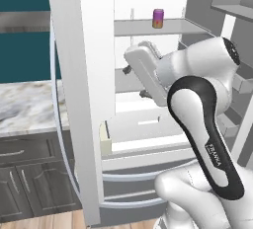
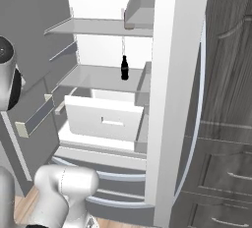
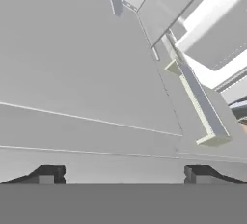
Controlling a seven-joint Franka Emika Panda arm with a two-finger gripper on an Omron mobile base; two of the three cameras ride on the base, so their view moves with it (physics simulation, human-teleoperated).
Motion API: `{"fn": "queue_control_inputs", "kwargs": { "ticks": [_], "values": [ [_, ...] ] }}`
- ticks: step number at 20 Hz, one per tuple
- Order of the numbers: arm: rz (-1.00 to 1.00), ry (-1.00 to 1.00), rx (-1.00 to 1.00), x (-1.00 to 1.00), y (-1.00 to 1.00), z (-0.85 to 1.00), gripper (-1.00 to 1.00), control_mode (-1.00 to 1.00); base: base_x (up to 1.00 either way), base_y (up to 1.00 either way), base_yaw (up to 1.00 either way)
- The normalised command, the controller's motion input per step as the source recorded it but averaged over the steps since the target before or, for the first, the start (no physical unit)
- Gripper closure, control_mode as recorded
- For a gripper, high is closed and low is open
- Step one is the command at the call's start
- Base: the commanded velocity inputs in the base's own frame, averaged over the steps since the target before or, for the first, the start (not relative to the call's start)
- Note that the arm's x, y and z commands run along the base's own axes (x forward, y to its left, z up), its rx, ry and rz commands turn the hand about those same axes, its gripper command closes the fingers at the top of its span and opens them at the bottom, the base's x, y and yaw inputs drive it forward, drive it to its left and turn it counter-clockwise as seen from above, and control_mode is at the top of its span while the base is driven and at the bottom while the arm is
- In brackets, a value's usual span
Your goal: Open the fridge, grab two sodas, and place both sodas inside the bowl with ice on the dining counter.
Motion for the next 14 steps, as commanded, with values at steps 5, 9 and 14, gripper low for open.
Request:
{"fn": "queue_control_inputs", "kwargs": {
  "ticks": [5, 9, 14],
  "values": [
    [-0.22, 0.0, -0.28, -0.1, -0.92, 0.0, -1.0, -1.0, 0.0, 0.0, 0.0],
    [-0.15, -0.02, -0.28, -0.08, -0.82, -0.44, -1.0, -1.0, 0.0, 0.0, 0.0],
    [-0.05, 0.07, -0.36, 0.15, -0.47, -0.73, -1.0, -1.0, 0.0, 0.0, 0.0]
  ]
}}
